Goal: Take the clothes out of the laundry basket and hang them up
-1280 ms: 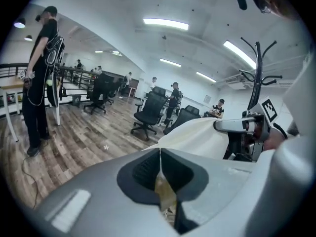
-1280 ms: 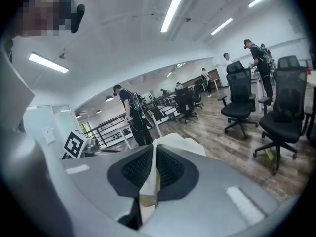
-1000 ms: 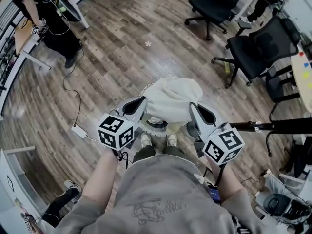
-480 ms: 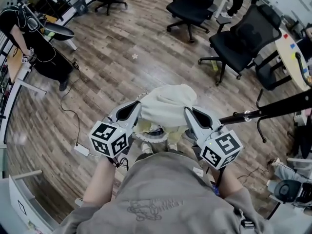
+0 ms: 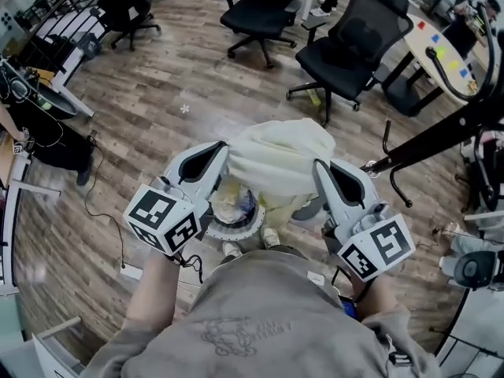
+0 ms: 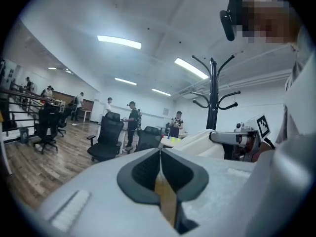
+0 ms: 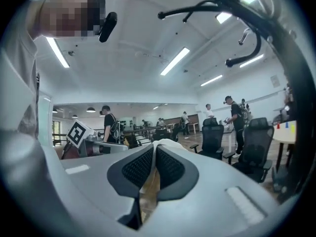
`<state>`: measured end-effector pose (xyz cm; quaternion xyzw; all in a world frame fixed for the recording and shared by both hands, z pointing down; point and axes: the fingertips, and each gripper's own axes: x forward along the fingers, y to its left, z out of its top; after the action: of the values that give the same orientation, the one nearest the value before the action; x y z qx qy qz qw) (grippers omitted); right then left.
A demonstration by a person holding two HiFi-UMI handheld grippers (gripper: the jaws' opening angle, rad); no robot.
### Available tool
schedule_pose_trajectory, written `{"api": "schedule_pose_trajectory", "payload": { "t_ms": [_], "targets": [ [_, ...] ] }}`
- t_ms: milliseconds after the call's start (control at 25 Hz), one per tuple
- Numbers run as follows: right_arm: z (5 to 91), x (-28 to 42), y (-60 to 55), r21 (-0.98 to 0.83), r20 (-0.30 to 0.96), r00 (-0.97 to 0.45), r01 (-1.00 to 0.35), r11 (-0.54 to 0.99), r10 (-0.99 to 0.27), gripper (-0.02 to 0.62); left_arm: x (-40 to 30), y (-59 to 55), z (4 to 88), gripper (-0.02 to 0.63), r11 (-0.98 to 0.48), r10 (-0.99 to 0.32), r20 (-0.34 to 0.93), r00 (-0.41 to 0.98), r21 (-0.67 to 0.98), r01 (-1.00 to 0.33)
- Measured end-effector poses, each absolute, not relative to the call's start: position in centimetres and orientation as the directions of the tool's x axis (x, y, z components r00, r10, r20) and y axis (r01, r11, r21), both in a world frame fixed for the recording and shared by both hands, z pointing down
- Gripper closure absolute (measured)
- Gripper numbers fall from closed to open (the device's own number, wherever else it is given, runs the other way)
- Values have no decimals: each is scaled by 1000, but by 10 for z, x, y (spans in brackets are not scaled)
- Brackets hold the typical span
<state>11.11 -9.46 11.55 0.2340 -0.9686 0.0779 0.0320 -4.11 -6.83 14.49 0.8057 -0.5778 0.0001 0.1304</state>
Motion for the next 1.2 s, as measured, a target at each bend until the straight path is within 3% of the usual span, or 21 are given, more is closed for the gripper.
{"api": "schedule_pose_trajectory", "payload": {
  "t_ms": [360, 600, 1200],
  "targets": [
    [50, 209, -143, 9, -44, -700, -714, 700, -713, 557, 53, -154, 76, 601, -539, -838, 23, 545, 115, -834],
    [38, 275, -148, 26, -96, -581, -813, 581, -809, 557, 123, -184, 64, 600, -658, -748, 15, 663, 111, -745],
    [189, 353, -145, -131, 208, -368, -929, 347, -906, 557, 199, -190, 211, 599, -711, -573, 298, 764, 282, -644]
  ]
}}
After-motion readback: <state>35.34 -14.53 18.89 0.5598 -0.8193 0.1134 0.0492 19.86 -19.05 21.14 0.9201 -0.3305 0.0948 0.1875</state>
